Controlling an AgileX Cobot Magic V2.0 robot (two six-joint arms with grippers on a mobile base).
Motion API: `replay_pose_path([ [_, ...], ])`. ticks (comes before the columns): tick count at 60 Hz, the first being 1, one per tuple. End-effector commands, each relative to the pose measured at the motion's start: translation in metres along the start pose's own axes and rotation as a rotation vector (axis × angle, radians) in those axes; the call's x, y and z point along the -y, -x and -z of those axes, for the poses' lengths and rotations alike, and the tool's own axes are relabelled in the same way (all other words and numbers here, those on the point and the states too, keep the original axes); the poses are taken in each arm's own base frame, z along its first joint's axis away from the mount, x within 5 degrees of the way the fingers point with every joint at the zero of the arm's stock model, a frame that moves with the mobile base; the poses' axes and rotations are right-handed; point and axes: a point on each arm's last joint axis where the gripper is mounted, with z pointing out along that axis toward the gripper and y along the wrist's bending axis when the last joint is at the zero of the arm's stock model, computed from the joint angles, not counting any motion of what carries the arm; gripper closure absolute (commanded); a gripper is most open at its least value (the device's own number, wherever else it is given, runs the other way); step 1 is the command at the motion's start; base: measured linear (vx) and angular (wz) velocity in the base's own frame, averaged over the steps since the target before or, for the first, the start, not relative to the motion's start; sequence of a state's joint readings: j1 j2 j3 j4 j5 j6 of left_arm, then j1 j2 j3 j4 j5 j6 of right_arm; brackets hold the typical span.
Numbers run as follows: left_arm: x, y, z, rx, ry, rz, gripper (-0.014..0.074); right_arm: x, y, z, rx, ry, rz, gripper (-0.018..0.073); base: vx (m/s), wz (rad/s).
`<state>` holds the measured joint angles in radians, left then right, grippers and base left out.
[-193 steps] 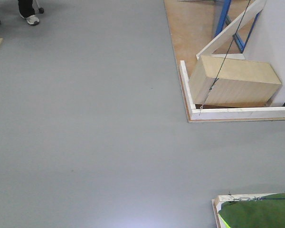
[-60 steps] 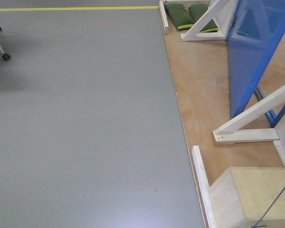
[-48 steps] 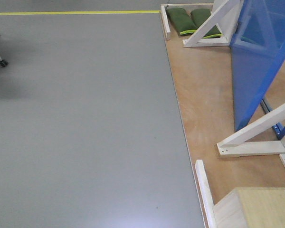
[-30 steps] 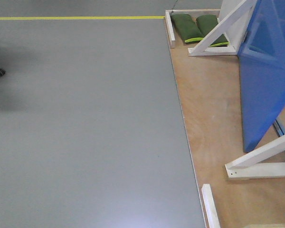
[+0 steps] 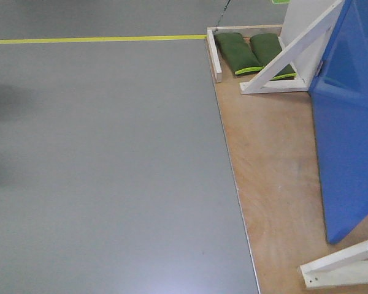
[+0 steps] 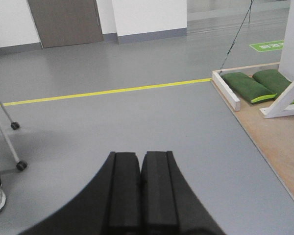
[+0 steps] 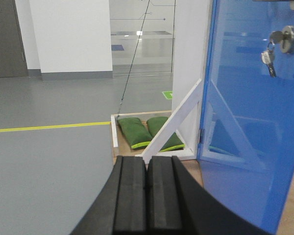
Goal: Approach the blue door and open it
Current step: 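Drive the base alongside the blue door and stop near its edge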
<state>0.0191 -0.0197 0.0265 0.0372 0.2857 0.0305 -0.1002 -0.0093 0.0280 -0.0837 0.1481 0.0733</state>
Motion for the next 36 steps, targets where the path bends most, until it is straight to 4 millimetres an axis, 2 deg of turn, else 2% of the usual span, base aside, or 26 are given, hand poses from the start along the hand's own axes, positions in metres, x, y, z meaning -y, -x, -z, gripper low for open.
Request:
replay_pose_path([
  [1,0.0002,0.0062,0.0003,0.086,-0.003,0.009,0.0526,-0.0005,0.0012,0.0002,0.079,0.005,0.016,0.0557,0.41,-0.07],
  [36,0.0002,0.0062,0.0003,0.086,-0.003,0.009,0.0526,-0.0005,0.0012,0.0002,0.079,0.005,0.016,0.0557,0.34,-0.01],
])
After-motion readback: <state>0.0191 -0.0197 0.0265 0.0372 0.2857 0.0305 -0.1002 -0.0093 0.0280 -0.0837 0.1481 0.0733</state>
